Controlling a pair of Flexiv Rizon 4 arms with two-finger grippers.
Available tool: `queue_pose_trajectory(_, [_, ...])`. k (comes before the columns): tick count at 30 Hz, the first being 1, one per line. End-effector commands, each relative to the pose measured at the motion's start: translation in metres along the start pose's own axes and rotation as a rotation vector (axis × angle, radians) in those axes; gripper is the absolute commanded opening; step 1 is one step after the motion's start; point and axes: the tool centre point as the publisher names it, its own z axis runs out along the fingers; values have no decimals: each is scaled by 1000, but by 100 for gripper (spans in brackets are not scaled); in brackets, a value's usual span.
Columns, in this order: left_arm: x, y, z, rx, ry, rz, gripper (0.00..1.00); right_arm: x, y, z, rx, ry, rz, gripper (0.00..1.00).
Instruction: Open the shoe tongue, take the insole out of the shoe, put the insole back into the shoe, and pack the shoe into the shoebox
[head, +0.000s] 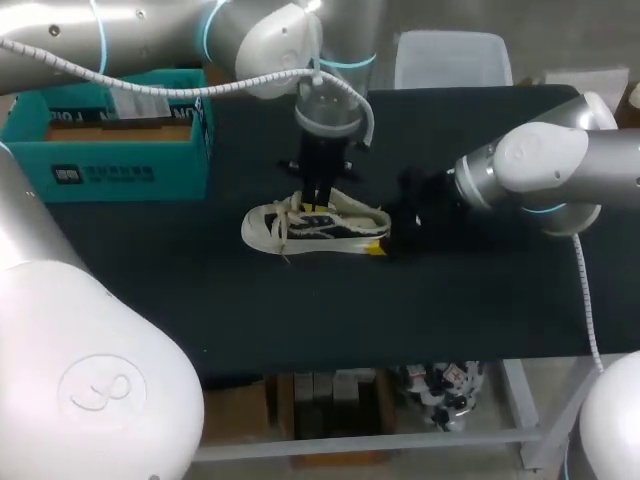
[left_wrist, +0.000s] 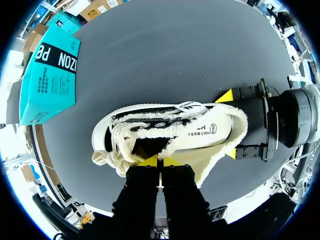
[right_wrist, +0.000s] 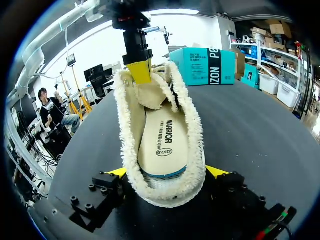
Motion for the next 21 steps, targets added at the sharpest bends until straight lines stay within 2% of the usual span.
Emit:
queue_pose_trajectory(1, [-18,10,-11,96,124,-4,0,-4,-4,3,-2,3,0,0])
queue_pose_trajectory(10, [-42,8,-25,166,281,-21,0,-4,-4,3,-2,3,0,0])
queue_pose_trajectory(21, [-82,8,-30,247,454,-63,0,-4,-4,3,-2,3,0,0])
